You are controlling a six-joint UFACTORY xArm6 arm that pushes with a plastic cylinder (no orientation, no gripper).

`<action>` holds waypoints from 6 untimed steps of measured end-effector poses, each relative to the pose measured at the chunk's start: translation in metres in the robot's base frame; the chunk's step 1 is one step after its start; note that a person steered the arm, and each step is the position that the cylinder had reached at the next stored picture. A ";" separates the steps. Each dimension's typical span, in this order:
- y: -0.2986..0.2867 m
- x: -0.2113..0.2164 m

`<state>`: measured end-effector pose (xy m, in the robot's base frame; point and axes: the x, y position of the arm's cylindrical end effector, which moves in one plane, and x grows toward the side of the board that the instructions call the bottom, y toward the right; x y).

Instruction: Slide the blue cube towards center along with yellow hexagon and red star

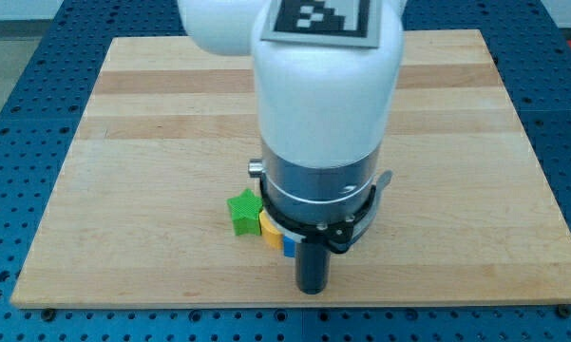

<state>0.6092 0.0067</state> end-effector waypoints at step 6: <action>0.001 -0.087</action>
